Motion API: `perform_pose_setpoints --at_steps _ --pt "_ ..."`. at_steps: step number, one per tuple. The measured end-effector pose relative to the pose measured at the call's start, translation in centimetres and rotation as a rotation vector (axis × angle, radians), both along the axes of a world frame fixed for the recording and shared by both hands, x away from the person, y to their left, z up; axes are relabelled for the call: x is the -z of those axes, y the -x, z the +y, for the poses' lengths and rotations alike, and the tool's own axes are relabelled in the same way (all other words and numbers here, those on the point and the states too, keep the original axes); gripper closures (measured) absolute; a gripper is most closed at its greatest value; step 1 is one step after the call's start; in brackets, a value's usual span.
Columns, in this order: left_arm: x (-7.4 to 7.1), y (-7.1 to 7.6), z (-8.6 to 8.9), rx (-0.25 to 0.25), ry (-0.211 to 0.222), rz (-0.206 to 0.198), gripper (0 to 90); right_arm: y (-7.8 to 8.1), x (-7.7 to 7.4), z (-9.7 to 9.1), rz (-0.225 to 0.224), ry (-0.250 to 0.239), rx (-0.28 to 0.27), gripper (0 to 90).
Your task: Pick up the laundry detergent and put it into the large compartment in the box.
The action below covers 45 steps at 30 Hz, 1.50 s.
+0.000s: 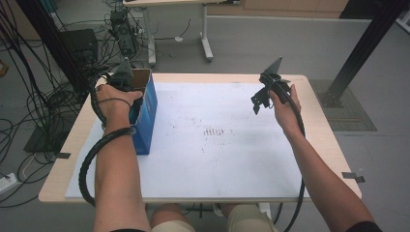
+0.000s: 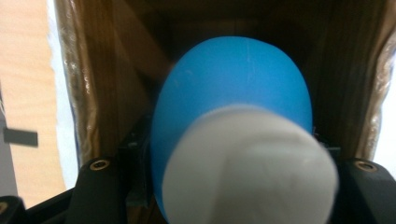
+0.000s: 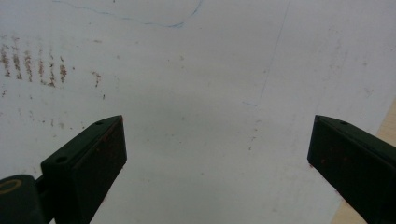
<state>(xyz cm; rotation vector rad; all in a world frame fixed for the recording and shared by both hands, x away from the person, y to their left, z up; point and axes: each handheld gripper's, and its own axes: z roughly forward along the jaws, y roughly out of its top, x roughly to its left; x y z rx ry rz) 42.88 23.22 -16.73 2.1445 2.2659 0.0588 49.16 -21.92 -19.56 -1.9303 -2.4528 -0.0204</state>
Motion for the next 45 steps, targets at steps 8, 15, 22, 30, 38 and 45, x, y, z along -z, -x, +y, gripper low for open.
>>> perform_pose_setpoints --at_steps 8,15,22,30,38,45 --pt "0.04 0.06 0.11 0.002 0.004 0.0 36.7 0.11 -0.08 -0.01 -0.003 0.001 -0.002 4.5" --pt "0.09 0.0 -0.1 0.003 -0.001 -0.004 36.6 0.27 -0.18 -0.24 -0.007 -0.002 0.001 4.5" --pt "0.13 0.1 0.19 -0.002 0.004 -0.009 36.5 0.33 -0.36 -0.54 -0.011 -0.005 0.007 4.5" --pt "0.15 0.2 0.23 -0.001 0.006 -0.013 36.5 0.31 -0.3 -0.42 -0.007 -0.007 0.001 4.5" --pt "0.14 0.27 0.54 -0.004 0.014 -0.016 36.3 0.29 -0.33 -0.33 -0.006 -0.006 -0.002 4.6" --pt "0.16 0.33 0.67 -0.005 0.016 -0.019 36.3 0.35 -0.36 -0.38 -0.009 -0.006 -0.005 4.5"
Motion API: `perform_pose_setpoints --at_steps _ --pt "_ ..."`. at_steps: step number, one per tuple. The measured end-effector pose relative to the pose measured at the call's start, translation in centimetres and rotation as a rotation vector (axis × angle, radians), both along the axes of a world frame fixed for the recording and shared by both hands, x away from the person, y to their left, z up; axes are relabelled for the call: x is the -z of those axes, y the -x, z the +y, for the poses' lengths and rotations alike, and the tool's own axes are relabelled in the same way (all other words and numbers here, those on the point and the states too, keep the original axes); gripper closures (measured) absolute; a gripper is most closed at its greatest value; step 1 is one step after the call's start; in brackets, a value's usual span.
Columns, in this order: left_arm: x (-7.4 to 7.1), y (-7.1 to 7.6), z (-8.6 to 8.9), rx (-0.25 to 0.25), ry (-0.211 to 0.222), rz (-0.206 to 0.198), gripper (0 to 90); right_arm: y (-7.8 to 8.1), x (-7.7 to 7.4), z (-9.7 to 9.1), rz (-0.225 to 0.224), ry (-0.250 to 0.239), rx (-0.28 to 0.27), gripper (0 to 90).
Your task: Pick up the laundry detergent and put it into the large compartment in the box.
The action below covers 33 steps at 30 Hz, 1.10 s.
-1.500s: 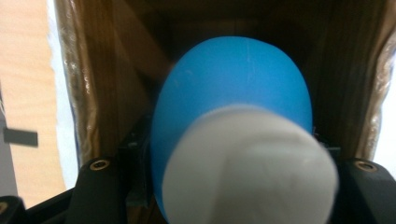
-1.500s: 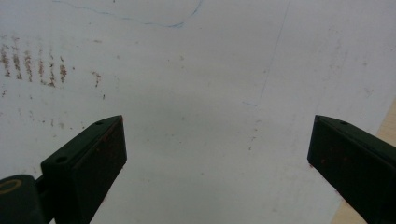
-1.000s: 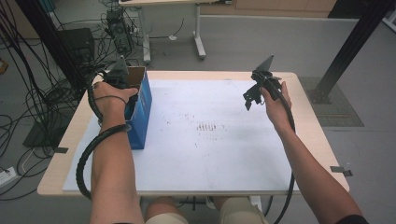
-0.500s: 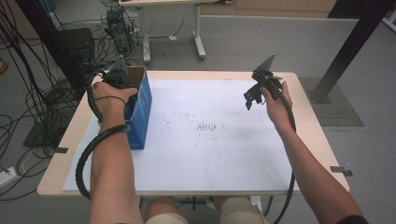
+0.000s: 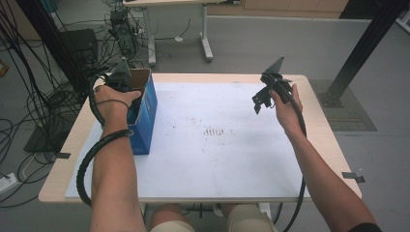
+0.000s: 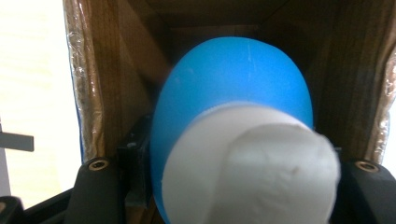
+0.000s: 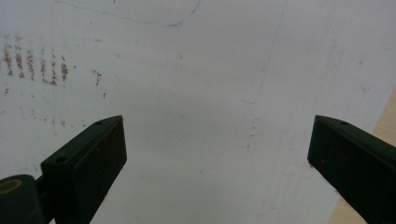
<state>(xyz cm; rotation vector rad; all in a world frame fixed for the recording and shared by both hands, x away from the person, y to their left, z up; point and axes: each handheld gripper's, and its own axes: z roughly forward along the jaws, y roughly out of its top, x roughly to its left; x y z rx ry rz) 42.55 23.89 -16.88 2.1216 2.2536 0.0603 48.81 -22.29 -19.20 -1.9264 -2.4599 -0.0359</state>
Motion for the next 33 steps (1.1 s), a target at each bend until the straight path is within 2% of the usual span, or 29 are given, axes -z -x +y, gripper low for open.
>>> perform_pose_setpoints --at_steps 33 --pt "0.04 -0.09 -0.61 0.007 -0.013 0.0 36.2 0.14 -0.3 -0.27 -0.005 -0.002 0.004 4.5"
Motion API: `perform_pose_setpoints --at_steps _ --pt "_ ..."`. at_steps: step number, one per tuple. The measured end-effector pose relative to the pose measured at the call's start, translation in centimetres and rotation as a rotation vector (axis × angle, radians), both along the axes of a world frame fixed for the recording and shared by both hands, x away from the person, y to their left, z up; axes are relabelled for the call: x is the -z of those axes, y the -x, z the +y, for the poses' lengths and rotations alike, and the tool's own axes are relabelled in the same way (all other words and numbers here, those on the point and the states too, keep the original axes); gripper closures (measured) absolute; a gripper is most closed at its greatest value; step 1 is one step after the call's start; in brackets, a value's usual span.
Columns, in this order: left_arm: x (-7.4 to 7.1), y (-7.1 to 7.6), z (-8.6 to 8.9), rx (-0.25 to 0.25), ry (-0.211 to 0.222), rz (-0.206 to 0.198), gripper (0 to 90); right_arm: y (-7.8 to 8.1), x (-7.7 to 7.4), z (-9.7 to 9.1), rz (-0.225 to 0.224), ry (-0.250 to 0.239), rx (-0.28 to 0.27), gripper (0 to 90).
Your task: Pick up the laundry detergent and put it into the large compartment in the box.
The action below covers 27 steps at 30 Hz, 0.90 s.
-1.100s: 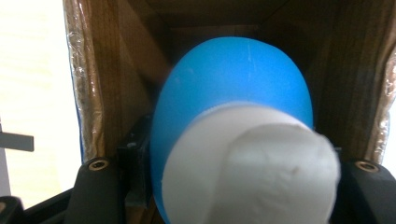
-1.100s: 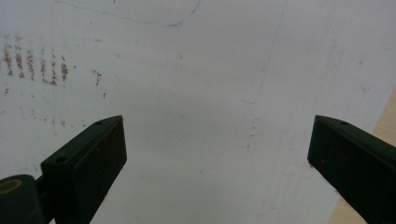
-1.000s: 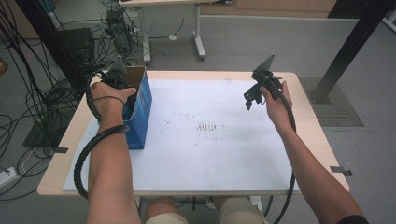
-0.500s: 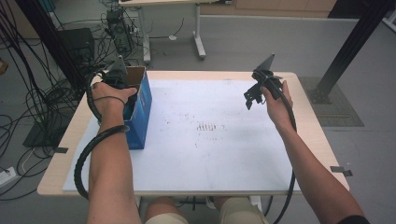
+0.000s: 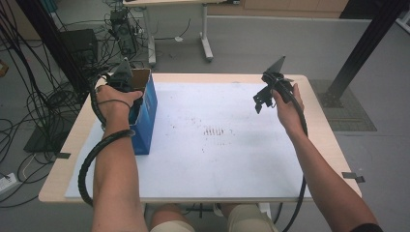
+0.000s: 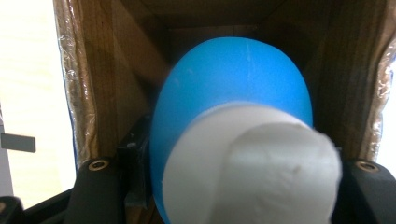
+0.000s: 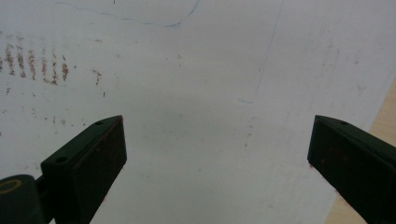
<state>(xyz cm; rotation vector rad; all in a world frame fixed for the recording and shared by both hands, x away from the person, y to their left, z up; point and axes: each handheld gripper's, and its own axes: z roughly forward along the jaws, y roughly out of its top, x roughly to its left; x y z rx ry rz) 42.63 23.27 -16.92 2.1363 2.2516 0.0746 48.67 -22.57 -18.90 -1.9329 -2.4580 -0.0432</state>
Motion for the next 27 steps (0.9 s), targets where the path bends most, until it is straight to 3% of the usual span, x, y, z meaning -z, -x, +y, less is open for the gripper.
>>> perform_pose_setpoints --at_steps 27 --pt "0.04 -0.04 -0.09 0.005 0.001 0.001 36.2 0.13 -0.05 0.27 0.001 0.008 -0.002 4.5"
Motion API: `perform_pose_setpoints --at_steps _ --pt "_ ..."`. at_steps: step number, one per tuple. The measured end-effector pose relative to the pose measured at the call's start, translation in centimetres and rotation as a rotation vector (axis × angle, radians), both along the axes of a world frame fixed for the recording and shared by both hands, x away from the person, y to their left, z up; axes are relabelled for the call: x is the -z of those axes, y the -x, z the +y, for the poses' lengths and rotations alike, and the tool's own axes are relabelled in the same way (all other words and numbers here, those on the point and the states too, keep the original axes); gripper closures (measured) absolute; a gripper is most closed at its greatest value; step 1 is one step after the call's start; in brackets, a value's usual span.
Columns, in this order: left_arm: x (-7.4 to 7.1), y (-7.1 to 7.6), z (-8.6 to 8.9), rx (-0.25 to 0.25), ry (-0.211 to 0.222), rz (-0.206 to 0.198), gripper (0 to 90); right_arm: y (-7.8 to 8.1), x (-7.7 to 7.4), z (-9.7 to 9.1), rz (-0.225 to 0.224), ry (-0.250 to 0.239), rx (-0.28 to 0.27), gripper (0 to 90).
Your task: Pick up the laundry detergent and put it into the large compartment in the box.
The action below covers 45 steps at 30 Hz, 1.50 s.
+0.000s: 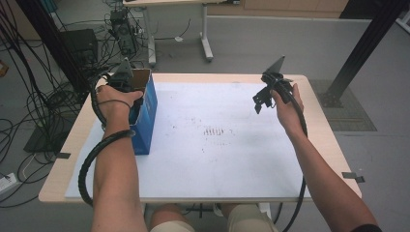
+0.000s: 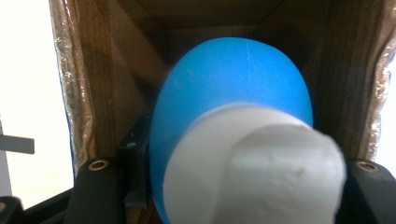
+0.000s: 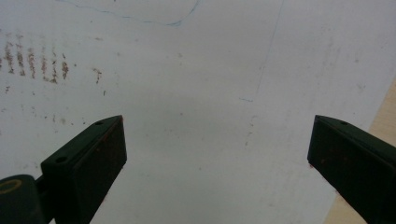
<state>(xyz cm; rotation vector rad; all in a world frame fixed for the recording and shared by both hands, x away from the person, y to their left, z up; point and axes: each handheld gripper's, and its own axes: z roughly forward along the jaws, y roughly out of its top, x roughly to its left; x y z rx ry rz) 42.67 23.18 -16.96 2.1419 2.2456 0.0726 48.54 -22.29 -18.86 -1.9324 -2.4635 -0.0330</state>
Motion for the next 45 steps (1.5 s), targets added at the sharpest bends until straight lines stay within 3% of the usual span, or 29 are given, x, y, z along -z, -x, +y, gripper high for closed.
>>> perform_pose_setpoints --at_steps 15,25,37,45 --pt "0.0 0.2 0.0 0.003 -0.001 -0.004 31.9 0.2 -0.1 -0.3 -0.009 -0.007 0.002 4.5" --pt "-1.1 0.3 -0.4 0.021 -0.022 -0.008 29.7 0.2 -0.2 -0.1 -0.01 -0.003 -0.005 4.5" --pt "-3.2 0.9 -0.7 0.032 -0.018 -0.028 28.2 0.3 -0.3 0.3 -0.011 0.001 -0.007 4.5" --pt "-6.0 2.2 -0.3 0.06 -0.005 -0.08 24.7 0.3 -0.3 0.4 -0.012 0.002 -0.011 4.6"
